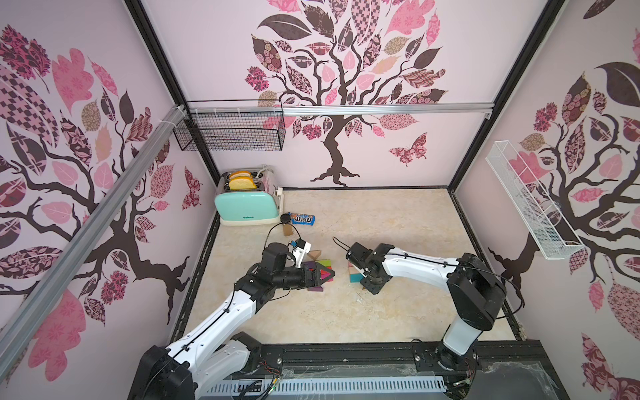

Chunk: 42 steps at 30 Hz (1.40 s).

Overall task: Assemble a piece of candy with building blocks
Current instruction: Assemble the building block at the center of the board, then reset both arms

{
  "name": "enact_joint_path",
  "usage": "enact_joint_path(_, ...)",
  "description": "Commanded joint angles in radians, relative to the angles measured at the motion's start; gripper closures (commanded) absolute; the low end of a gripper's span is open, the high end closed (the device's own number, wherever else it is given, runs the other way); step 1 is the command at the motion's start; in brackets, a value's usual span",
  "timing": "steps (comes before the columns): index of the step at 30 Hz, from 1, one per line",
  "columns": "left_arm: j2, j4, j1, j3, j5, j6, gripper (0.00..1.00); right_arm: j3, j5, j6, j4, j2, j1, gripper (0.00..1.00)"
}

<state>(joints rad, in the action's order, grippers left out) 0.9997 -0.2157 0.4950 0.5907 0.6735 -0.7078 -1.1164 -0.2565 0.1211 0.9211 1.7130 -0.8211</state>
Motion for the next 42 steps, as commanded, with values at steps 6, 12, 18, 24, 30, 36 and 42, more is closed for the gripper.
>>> enact_joint_path(6,0.009,-0.025,-0.005,0.04,-0.025,0.022,0.02,0.024,0.139,-0.037,0.01,-0.19,0.003,0.61)
enact_joint_path(12,0.005,-0.248,-0.063,0.193,-0.238,0.165,0.02,0.035,0.084,-0.099,-0.015,-0.35,0.05,0.54)
enact_joint_path(18,0.004,-0.346,-0.119,0.334,-0.765,0.308,0.02,0.157,0.068,-0.182,-0.283,-0.537,0.298,0.01)
enact_joint_path(24,-0.014,0.056,-0.188,0.087,-1.326,0.496,0.02,0.415,0.067,-0.197,-0.758,-0.72,0.613,0.01)
enact_joint_path(30,0.157,0.288,-0.394,-0.037,-1.3,0.455,0.02,0.607,0.217,-0.027,-1.187,-0.523,0.72,0.01)
enact_joint_path(36,0.369,0.871,-0.481,-0.198,-1.153,0.601,0.02,0.612,0.244,-0.003,-1.425,-0.293,0.744,0.01)
enact_joint_path(42,0.532,1.026,-0.501,-0.195,-0.935,0.618,0.02,0.715,0.231,-0.078,-1.808,-0.143,0.821,0.01)
